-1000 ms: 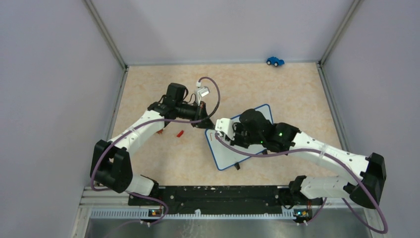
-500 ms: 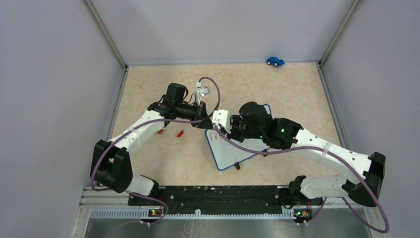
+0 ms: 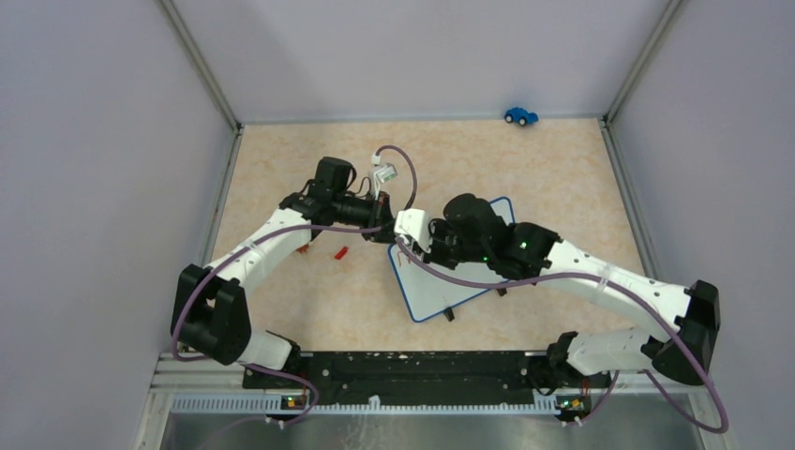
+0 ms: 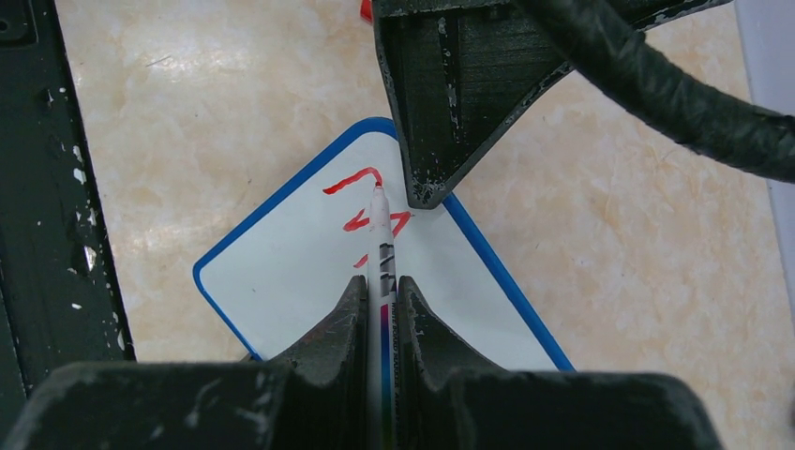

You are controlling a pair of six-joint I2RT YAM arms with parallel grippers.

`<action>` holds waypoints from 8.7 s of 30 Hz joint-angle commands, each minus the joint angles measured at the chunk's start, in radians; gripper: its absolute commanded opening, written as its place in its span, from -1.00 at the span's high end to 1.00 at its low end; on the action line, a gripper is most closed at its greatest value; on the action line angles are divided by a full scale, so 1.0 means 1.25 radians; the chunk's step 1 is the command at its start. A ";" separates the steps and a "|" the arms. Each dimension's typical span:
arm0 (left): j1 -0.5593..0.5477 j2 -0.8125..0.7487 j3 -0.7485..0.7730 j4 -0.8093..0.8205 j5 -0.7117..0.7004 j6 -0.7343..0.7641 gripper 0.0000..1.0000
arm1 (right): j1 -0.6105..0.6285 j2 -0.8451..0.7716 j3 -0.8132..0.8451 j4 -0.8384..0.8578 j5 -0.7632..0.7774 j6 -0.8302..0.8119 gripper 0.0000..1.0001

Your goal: Write a sentence on the whiteboard

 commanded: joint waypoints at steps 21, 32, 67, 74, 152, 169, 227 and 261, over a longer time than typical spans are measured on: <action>-0.003 -0.004 0.008 -0.006 0.011 0.004 1.00 | 0.016 0.027 0.035 0.016 0.021 0.007 1.00; -0.002 -0.002 0.008 -0.005 0.008 0.006 1.00 | 0.016 0.017 0.009 0.002 0.036 0.006 1.00; -0.002 -0.001 0.005 -0.003 0.010 0.009 1.00 | -0.015 -0.083 -0.006 -0.046 -0.047 0.012 1.00; -0.002 -0.002 0.003 -0.002 0.016 0.012 1.00 | -0.073 -0.096 -0.051 -0.031 -0.018 0.031 1.00; 0.002 -0.003 -0.006 0.008 0.027 0.008 1.00 | -0.079 -0.062 -0.029 -0.032 0.122 0.051 1.00; 0.003 -0.002 -0.009 0.011 0.032 0.009 1.00 | -0.069 -0.033 0.002 -0.031 0.074 0.067 1.00; 0.007 0.019 0.012 -0.019 0.036 0.050 1.00 | -0.160 -0.077 -0.038 0.008 -0.063 0.087 1.00; 0.008 0.025 0.008 -0.015 0.038 0.046 1.00 | -0.160 -0.095 -0.121 -0.044 -0.022 0.057 1.00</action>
